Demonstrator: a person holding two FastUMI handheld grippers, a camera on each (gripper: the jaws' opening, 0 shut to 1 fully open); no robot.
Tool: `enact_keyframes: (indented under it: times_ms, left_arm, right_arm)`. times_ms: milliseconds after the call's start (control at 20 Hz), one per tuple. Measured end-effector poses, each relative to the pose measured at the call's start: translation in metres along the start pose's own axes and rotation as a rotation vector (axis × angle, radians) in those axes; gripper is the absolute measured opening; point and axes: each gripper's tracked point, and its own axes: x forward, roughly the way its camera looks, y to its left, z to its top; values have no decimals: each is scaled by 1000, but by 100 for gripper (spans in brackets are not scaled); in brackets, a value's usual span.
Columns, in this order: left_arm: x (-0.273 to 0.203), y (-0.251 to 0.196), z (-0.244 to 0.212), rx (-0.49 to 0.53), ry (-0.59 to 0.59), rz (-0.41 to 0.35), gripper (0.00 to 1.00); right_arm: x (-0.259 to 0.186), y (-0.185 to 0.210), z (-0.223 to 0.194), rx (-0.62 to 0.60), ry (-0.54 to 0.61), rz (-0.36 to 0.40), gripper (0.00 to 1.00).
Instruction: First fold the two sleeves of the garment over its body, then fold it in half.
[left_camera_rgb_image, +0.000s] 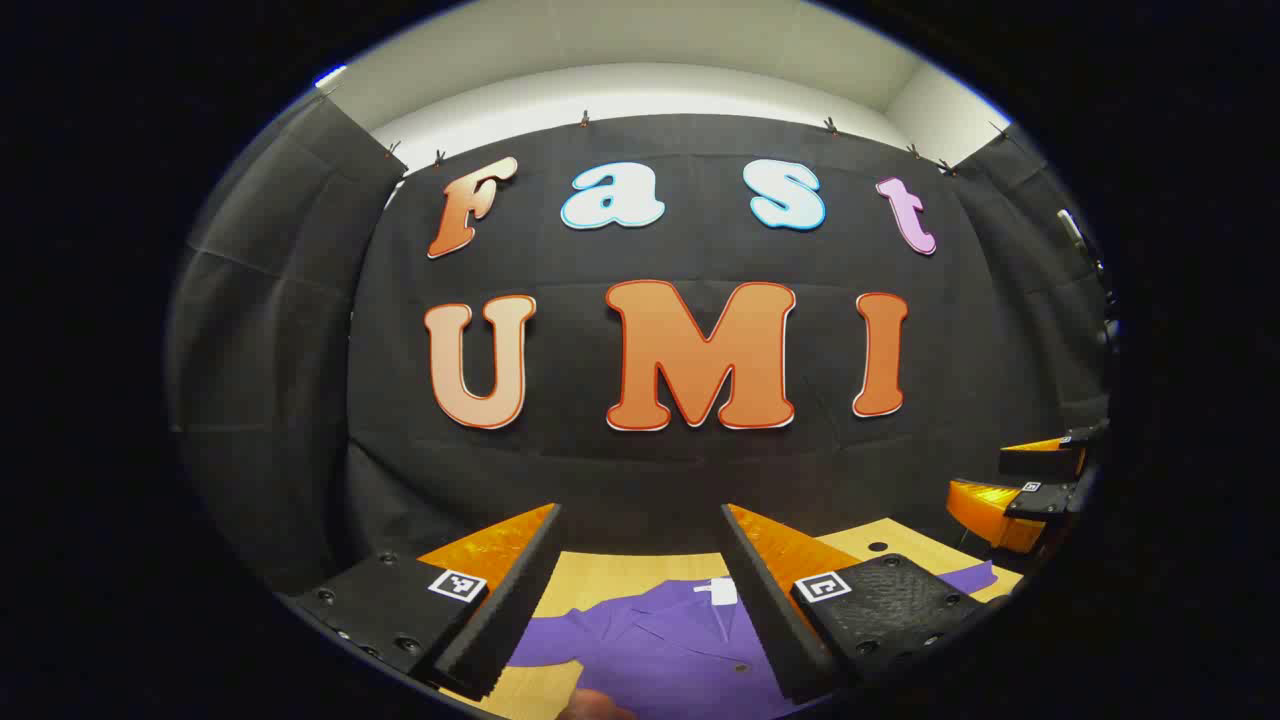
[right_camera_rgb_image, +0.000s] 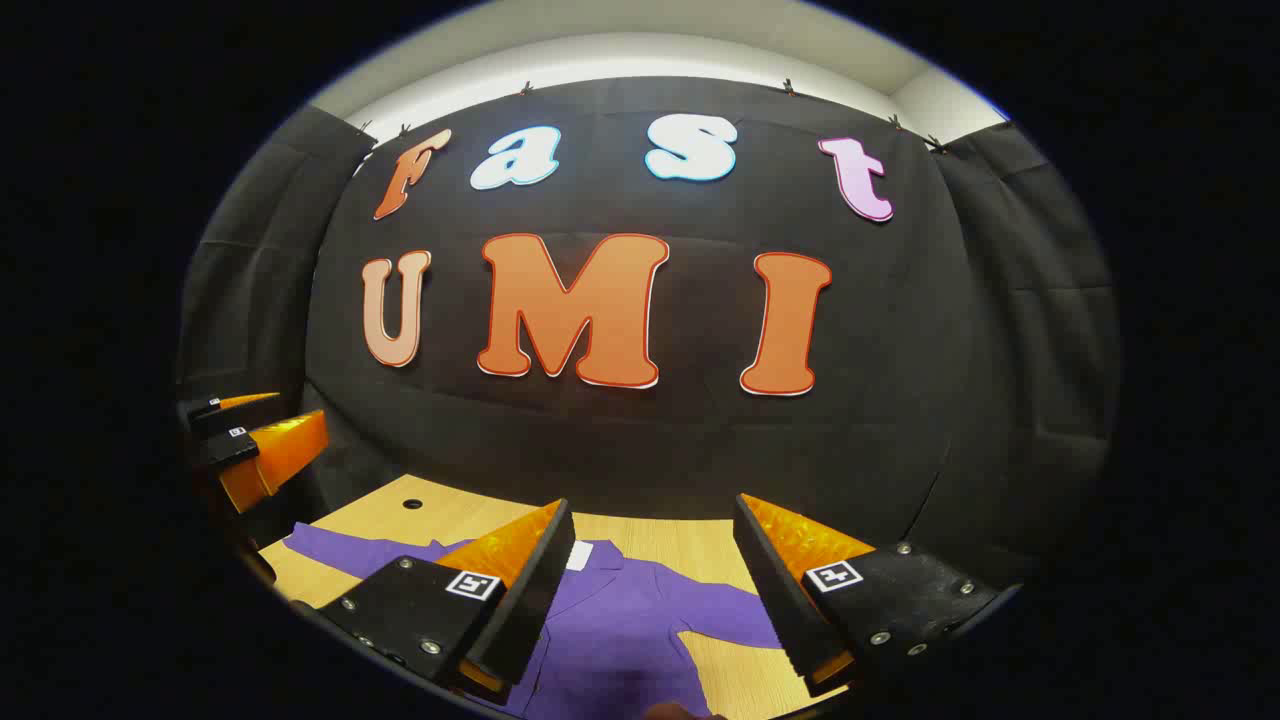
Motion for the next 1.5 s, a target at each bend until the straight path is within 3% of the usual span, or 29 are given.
enact_keyframes:
  times_ms: [500,700,1050,1250,1500]
  left_arm:
    - [2,-2,-6,3,18,-8,96]
    - [1,8,-2,21,-3,42,96]
    - [2,7,-3,45,-7,46,96]
    - [2,4,-3,47,-10,37,96]
    - [3,6,-5,72,-10,48,96]
  right_arm:
    - [7,6,-15,-8,29,14,95]
    - [9,5,-18,-3,36,11,95]
    - [14,4,-23,-4,49,8,95]
    - [18,-4,-29,-13,56,-16,95]
    - [24,-26,-66,71,149,-58,95]
